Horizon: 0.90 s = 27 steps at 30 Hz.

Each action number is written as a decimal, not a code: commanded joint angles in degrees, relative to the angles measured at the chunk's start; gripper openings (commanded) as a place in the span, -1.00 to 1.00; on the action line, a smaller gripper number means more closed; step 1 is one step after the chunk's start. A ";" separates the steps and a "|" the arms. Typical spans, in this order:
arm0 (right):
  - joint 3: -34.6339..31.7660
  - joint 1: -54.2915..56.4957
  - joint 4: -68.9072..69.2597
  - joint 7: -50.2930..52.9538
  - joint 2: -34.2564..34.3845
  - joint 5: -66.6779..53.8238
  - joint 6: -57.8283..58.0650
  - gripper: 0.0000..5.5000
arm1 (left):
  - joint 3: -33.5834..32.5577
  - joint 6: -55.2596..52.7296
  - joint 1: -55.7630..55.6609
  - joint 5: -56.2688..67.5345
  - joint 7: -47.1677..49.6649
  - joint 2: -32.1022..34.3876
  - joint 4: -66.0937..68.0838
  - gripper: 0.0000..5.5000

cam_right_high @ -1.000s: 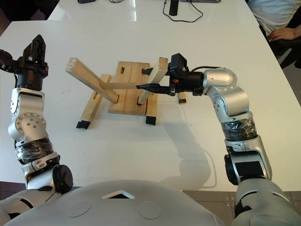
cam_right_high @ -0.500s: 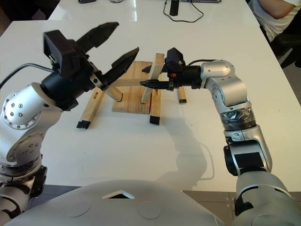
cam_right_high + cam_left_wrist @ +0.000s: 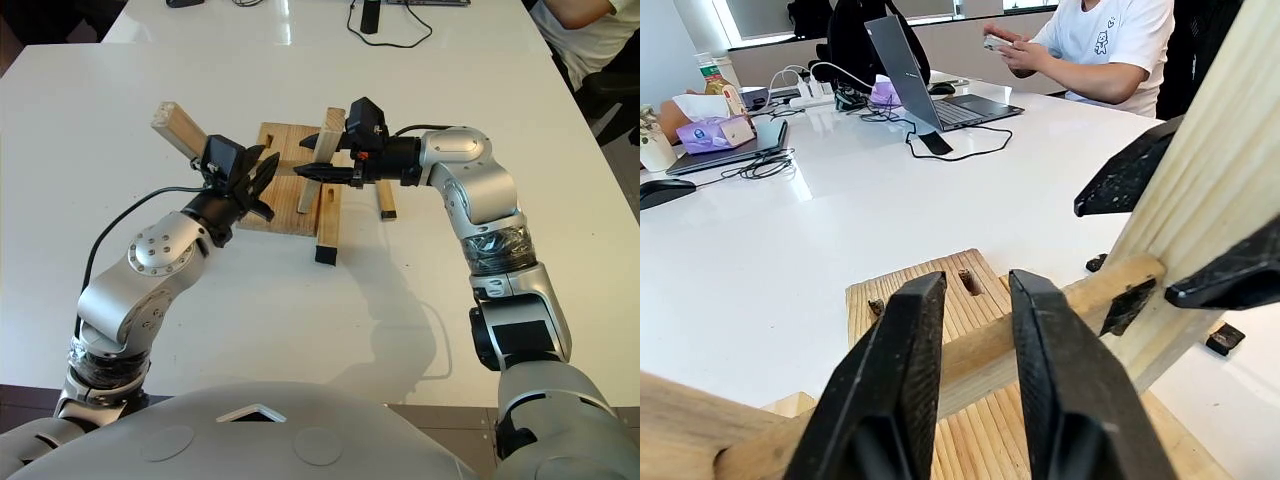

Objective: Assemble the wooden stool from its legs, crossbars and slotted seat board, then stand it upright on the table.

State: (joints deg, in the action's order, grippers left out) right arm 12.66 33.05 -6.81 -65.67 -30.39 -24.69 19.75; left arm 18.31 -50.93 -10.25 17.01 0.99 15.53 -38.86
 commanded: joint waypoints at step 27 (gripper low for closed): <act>2.54 0.35 -6.64 -2.55 -2.22 6.40 0.75 -0.26 | -50.35 12.34 -15.22 1.49 -7.25 12.08 12.87 -1.00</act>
State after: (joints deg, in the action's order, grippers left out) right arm 13.52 36.24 -11.22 -68.23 -29.81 -22.61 18.39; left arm -27.88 -33.80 -35.00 15.34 1.71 22.09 -32.30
